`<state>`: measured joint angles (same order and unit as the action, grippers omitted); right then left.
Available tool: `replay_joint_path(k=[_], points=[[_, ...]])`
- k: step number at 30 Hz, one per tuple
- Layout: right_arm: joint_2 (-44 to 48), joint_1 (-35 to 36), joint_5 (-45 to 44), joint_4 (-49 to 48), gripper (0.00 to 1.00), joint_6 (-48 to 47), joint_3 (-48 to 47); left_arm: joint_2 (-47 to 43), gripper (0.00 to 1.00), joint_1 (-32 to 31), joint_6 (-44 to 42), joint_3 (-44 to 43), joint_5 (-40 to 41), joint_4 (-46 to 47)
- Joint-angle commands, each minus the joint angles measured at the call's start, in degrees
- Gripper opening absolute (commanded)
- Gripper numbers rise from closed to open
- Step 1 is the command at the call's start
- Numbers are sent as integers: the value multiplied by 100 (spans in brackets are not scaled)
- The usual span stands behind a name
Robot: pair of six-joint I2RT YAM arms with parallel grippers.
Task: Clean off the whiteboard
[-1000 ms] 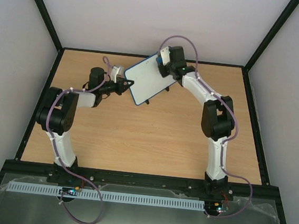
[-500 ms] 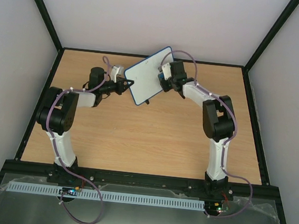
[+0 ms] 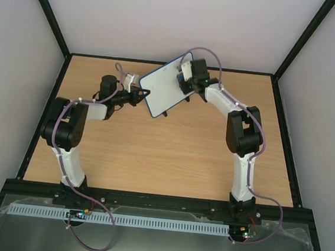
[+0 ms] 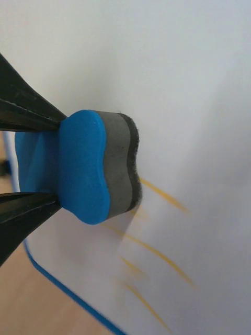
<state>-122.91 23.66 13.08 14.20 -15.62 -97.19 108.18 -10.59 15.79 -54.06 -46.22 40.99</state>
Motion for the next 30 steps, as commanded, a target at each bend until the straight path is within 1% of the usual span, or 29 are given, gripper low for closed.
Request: replay_joint_path(k=[1, 4, 7, 10, 16, 18, 21, 25, 30], points=[[-336, -9, -13, -139, 2, 95, -1287, 335, 3, -222, -49, 150, -756, -961], [-540, -26, -39, 63, 2, 80, -1770, 344, 3, -230, -50, 142, -755, -977], [-618, -28, -39, 109, 2, 70, -1764, 336, 3, -231, -59, 133, -756, -985], [-576, -28, 3, 36, 2, 68, -1302, 335, 3, -232, -64, 120, -748, -1001], [-329, -28, 105, -484, 2, 58, 244, 335, 3, -226, -84, 98, -748, -1018], [-264, -28, 115, -631, 2, 75, 584, 348, 3, -233, -77, 98, -756, -1021], [-210, -28, 111, -739, 2, 85, 843, 356, 3, -231, -77, 90, -757, -1011], [-207, -28, 51, -637, 2, 68, 595, 353, 3, -233, -76, 84, -766, -1012], [-326, -28, -28, -284, 2, 65, -606, 351, 3, -233, -77, 98, -770, -1023]])
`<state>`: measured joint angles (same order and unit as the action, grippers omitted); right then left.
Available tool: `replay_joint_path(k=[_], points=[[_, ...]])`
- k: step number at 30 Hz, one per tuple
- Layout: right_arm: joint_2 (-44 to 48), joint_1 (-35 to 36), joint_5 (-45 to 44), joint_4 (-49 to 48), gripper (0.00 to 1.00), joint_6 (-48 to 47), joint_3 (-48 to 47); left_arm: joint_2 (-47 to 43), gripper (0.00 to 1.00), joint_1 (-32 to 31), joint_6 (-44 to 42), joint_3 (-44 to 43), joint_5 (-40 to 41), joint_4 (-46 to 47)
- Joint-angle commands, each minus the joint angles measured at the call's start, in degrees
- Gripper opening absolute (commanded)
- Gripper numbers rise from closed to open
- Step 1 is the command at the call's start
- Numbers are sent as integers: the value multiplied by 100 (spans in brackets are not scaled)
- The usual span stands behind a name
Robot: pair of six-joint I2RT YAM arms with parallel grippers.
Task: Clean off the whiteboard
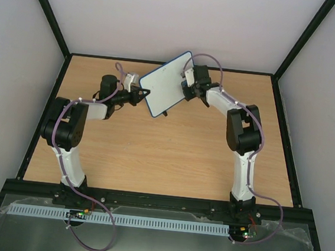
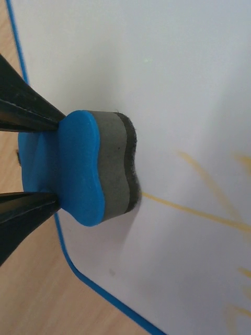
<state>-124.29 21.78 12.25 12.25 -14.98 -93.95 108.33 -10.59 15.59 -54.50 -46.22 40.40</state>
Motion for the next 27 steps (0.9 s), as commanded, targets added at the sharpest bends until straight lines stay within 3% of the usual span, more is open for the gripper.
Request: replay_joint_path(k=[1, 8, 20, 27], points=[[-215, 160, 36, -15, 2, 4, -1177, 335, 3, -233, -49, 140, -771, -961], [-567, 142, -40, 379, 2, 19, -2371, 322, 3, -230, -48, 148, -781, -970], [-166, 142, 91, -469, 2, -44, 129, 336, 3, -241, -59, 150, -779, -966], [-129, 136, 7, -425, 2, -46, -57, 346, 3, -241, -65, 141, -779, -982]])
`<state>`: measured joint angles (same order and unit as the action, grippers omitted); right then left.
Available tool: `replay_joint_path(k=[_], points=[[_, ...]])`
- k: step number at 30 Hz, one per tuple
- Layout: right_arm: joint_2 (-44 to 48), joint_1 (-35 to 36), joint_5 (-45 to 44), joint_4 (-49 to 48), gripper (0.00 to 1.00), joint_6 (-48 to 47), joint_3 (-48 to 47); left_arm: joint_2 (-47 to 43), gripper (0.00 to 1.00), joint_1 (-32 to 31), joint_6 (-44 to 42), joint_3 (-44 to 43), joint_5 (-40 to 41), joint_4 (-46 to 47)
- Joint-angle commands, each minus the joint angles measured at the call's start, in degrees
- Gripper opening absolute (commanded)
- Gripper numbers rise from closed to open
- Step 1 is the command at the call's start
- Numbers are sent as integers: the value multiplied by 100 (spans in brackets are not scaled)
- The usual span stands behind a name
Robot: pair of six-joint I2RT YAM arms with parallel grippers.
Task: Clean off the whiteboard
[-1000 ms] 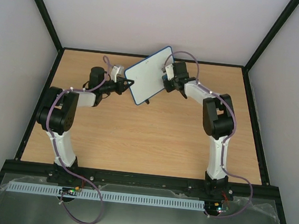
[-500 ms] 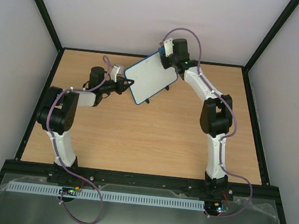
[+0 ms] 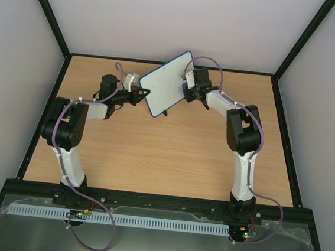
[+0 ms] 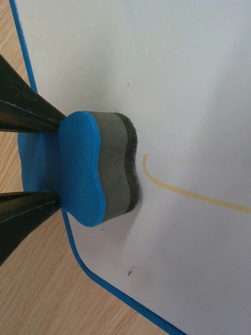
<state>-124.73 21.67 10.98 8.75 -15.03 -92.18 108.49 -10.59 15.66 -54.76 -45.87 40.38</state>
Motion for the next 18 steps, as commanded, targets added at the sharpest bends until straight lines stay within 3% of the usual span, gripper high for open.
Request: replay_joint_path(k=[1, 11, 14, 18], points=[[-95, 138, 119, -16, 2, -32, -430, 331, 3, -242, -72, 168, -818, -985], [-486, 83, 110, 732, 2, -19, -2592, 300, 3, -241, -92, 190, -830, -1021], [-548, 83, 105, 790, 2, -35, -2573, 287, 3, -237, -90, 185, -833, -1020], [-433, 83, 168, 625, 2, -74, -1695, 296, 3, -240, -89, 179, -836, -1014]])
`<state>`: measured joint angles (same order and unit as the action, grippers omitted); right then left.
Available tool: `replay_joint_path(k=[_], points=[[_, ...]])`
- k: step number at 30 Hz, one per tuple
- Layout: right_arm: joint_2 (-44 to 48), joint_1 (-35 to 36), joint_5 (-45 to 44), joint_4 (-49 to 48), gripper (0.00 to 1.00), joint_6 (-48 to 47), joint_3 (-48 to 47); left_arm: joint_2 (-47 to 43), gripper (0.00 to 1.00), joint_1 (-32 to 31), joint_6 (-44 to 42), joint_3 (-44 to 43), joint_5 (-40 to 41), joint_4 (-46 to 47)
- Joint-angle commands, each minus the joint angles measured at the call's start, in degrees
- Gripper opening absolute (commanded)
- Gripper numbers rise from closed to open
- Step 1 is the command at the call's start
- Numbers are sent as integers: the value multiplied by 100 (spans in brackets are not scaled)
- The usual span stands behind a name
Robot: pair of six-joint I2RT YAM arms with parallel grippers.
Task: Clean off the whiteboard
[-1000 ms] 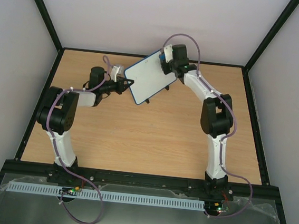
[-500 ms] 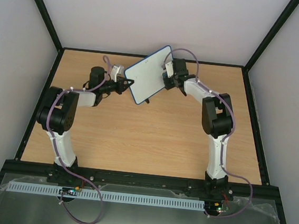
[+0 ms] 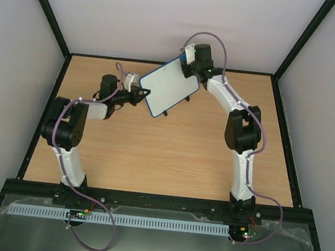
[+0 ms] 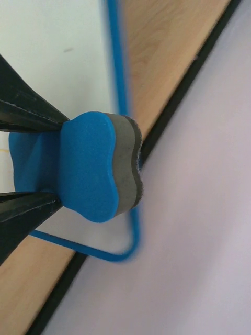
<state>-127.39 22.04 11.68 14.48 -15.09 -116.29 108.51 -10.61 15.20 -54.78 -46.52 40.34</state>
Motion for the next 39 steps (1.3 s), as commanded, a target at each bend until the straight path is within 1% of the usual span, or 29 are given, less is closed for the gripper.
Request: replay_joint_path(k=[1, 5, 7, 9, 11, 13, 15, 19, 22, 24, 26, 28, 30, 36, 39], points=[[-106, 46, 124, -51, 2, -79, 1003, 300, 3, -239, -45, 179, -768, -1011], [143, 46, 201, -501, 2, -76, 2171, 300, 3, -240, -45, 171, -769, -1015], [217, 46, 170, -685, 2, -101, 2592, 302, 3, -234, -46, 175, -769, -1012], [239, 46, 127, -739, 2, -132, 2815, 303, 3, -238, -44, 174, -773, -1014], [245, 40, 110, -710, 2, -141, 2765, 303, 3, -239, -47, 170, -771, -1025], [247, 37, 45, -670, 2, -153, 2529, 299, 3, -239, -44, 162, -776, -1027], [162, 33, -33, -513, 2, -152, 2051, 296, 3, -236, -54, 161, -776, -1028], [-166, 12, -72, -26, 2, -112, 637, 300, 3, -238, -54, 160, -780, -1043], [-403, 11, -95, 271, 2, -92, -174, 311, 3, -235, -57, 157, -783, -1050], [-499, 11, -111, 357, 2, -91, -486, 311, 3, -240, -52, 153, -787, -1039], [-523, 11, -130, 354, 2, -82, -534, 314, 3, -233, -52, 152, -792, -1040], [-523, 11, -93, 370, 2, -75, -393, 311, 3, -237, -48, 148, -789, -1040], [-488, 11, -19, 325, 2, -79, -47, 311, 3, -239, -46, 152, -786, -1030], [-168, 11, 117, -236, 2, -77, 1730, 316, 3, -235, -44, 152, -784, -1034], [-58, 13, 88, -417, 2, -119, 2180, 319, 3, -239, -47, 145, -794, -1034]])
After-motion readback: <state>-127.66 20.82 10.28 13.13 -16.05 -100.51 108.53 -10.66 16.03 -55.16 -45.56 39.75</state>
